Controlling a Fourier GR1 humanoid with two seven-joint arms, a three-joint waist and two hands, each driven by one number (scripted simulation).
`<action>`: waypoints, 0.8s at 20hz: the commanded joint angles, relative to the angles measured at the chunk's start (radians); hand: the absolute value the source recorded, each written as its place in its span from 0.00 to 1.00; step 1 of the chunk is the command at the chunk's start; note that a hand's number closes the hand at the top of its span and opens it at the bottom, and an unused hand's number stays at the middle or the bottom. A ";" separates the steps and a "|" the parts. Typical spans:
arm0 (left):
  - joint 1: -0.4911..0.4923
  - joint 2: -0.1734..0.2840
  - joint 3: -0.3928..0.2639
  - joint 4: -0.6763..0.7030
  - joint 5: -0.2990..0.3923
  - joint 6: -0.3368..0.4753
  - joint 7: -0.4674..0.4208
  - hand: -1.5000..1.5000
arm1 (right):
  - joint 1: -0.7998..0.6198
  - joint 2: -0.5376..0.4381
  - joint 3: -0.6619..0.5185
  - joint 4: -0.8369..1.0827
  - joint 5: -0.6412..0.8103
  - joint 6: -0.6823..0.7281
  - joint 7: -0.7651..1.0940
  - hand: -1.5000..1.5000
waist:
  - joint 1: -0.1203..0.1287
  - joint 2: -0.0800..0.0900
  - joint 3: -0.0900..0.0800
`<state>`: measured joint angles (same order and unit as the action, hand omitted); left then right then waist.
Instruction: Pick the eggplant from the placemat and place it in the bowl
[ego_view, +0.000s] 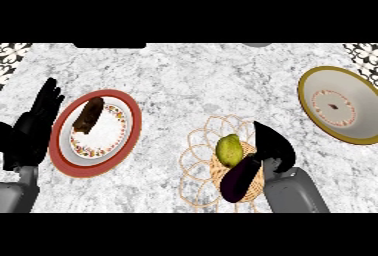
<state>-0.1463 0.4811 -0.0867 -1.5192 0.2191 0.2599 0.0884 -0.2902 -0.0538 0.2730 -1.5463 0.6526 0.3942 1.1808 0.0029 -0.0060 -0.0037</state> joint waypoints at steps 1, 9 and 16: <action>0.024 -0.023 -0.006 -0.015 -0.016 0.006 -0.006 0.50 | 0.034 0.045 0.027 0.040 0.062 0.000 0.165 0.00 | -0.001 0.005 0.003; 0.009 -0.022 0.003 -0.023 -0.036 -0.010 0.000 0.50 | 0.042 0.038 -0.013 0.121 0.109 -0.041 0.076 0.00 | 0.002 0.007 0.004; -0.030 -0.029 0.029 0.021 -0.029 -0.046 0.003 0.50 | -0.074 0.053 -0.029 0.193 0.011 -0.010 0.088 1.00 | 0.006 0.008 0.003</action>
<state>-0.1498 0.4548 -0.0666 -1.5204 0.1921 0.2342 0.0913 -0.3042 -0.0165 0.2098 -1.4546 0.6691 0.3746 1.1256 0.0039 -0.0123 -0.0091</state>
